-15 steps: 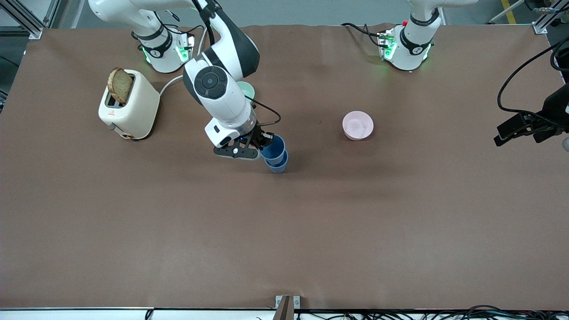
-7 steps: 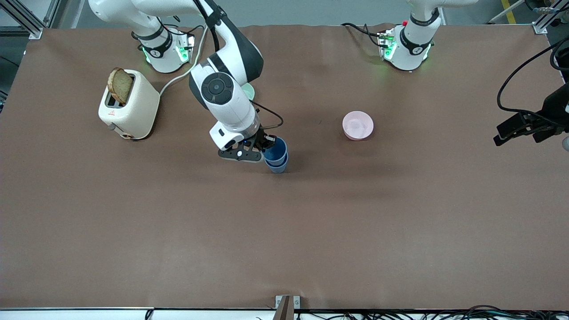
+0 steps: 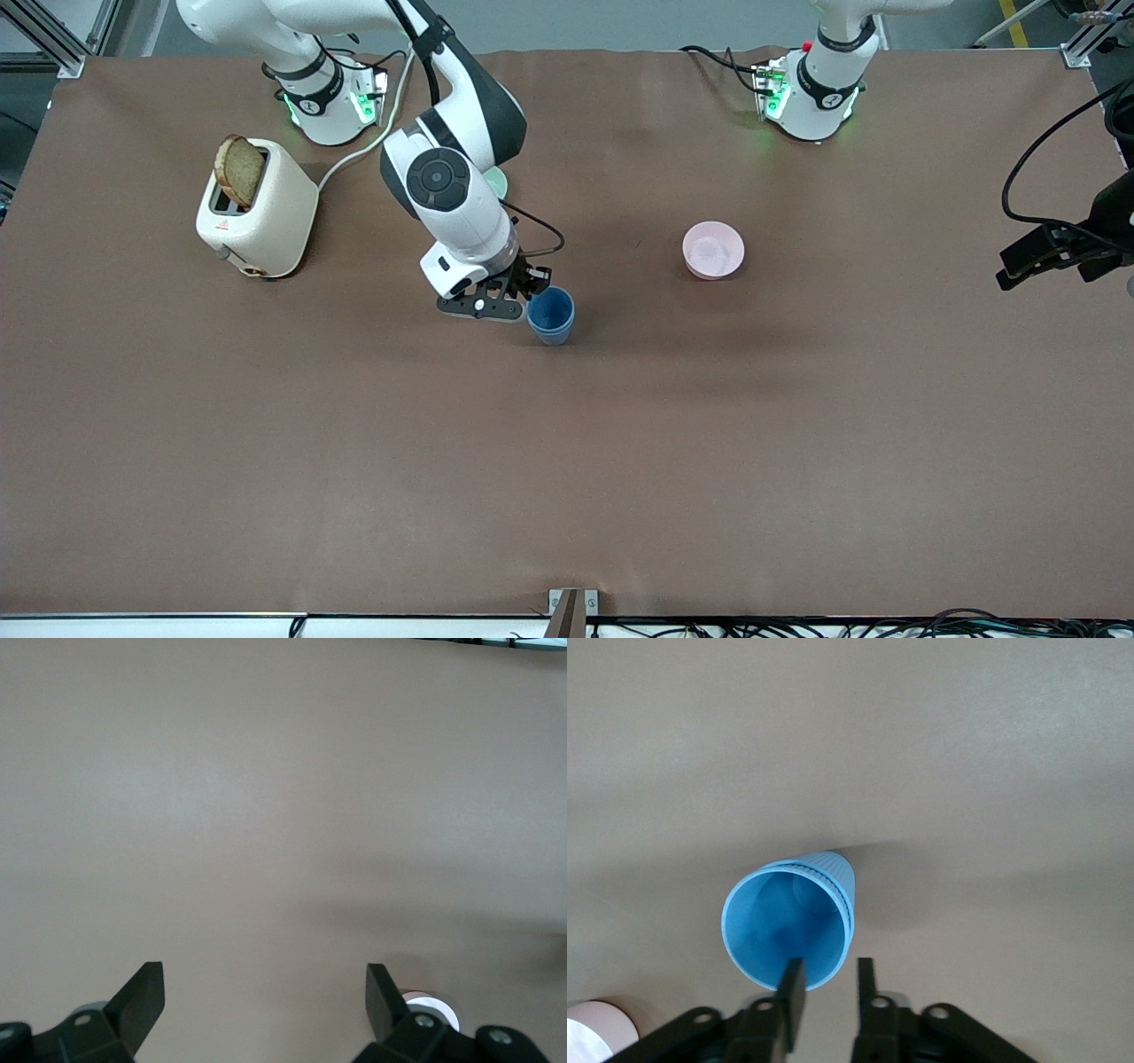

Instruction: Stack blue cups with both arms

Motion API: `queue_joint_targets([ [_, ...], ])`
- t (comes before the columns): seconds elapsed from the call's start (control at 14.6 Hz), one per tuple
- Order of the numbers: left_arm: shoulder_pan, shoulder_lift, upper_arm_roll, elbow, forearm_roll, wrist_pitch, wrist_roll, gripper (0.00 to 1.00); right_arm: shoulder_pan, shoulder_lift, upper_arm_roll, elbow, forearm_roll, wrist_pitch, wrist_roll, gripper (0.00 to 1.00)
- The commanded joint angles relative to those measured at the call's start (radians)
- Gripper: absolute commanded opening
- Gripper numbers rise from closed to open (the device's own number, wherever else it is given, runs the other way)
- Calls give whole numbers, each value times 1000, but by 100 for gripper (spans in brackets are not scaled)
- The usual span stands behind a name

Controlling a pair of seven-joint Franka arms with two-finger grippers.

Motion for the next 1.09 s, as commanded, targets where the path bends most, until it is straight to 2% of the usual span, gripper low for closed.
queue_joint_targets([
  [0.0, 47, -30, -64, -8, 8, -9, -7, 100, 0, -10, -13, -5, 12, 12, -5, 92],
  [0.14, 39, -43, -66, -11, 18, -33, 9, 100, -18, -24, -24, -3, 0, 10, -8, 100],
  [0.27, 48, -53, -72, -13, 22, -49, 15, 100, -84, -81, -28, -8, -3, -5, -63, 100],
  [0.61, 47, -53, -76, -11, -6, -43, 15, 100, -407, -271, -28, -11, -11, -217, -386, 100],
  [0.75, 50, -53, -73, -11, -63, -46, 15, 100, -527, -312, -28, -11, -68, -277, -464, 100],
  [0.89, 48, -53, -73, -11, -72, -47, 15, 100, -610, -337, -28, -11, -147, -310, -512, 100],
  [1.02, 48, -53, -73, -11, -67, -49, 13, 100, -685, -355, -28, -8, -162, -343, -563, 100],
])
